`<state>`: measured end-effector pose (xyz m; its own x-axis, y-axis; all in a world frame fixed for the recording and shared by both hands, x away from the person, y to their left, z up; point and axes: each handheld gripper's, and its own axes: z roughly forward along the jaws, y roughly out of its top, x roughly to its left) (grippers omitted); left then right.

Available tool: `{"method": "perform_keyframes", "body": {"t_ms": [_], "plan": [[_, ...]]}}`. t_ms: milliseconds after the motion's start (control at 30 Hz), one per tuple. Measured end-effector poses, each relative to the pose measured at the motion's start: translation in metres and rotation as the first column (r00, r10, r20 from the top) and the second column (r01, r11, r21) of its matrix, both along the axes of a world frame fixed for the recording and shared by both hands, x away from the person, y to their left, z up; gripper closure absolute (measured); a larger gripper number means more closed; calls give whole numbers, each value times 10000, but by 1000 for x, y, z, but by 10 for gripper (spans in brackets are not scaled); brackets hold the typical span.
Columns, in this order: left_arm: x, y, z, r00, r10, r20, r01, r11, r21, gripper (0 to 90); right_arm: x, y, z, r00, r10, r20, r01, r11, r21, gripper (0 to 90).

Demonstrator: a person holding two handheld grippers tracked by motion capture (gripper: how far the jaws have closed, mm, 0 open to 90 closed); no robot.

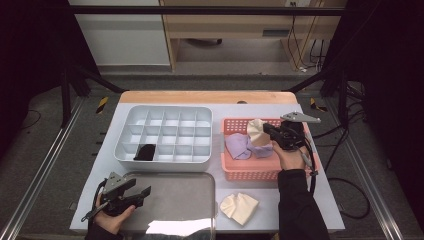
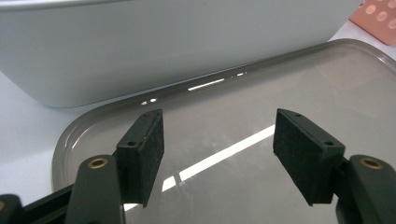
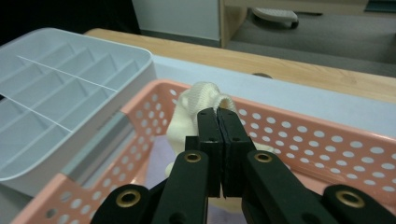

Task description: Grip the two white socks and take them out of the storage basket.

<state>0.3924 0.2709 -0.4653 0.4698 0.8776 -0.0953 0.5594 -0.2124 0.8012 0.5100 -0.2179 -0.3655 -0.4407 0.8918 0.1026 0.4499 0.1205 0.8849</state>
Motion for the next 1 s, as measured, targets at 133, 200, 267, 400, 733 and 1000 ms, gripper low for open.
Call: {"method": "perform_keyframes", "body": {"t_ms": [133,200,267,400,733,1000], "plan": [[0,0,0,10000,1,-4,-1,10000,21,334,-14,1,12,9990,206,407,-211,9997,113,895],[0,-1,0,10000,2,-6,-2,10000,19,334,-22,2,19,9973,387,632,-400,9990,186,895],[0,-1,0,10000,-4,-15,4,10000,25,334,-30,4,26,9946,600,842,-622,9978,240,895],[0,-1,0,10000,0,-7,0,10000,-18,334,-47,10,39,9864,1081,1235,-1116,9935,213,895],[0,-2,1,10000,-4,-16,4,10000,-7,333,-90,28,57,9546,2389,1781,-2467,9688,227,894],[-1,-1,2,10000,8,37,-8,10000,-48,333,-114,54,47,9157,3682,1608,-3744,9272,91,893]]}}
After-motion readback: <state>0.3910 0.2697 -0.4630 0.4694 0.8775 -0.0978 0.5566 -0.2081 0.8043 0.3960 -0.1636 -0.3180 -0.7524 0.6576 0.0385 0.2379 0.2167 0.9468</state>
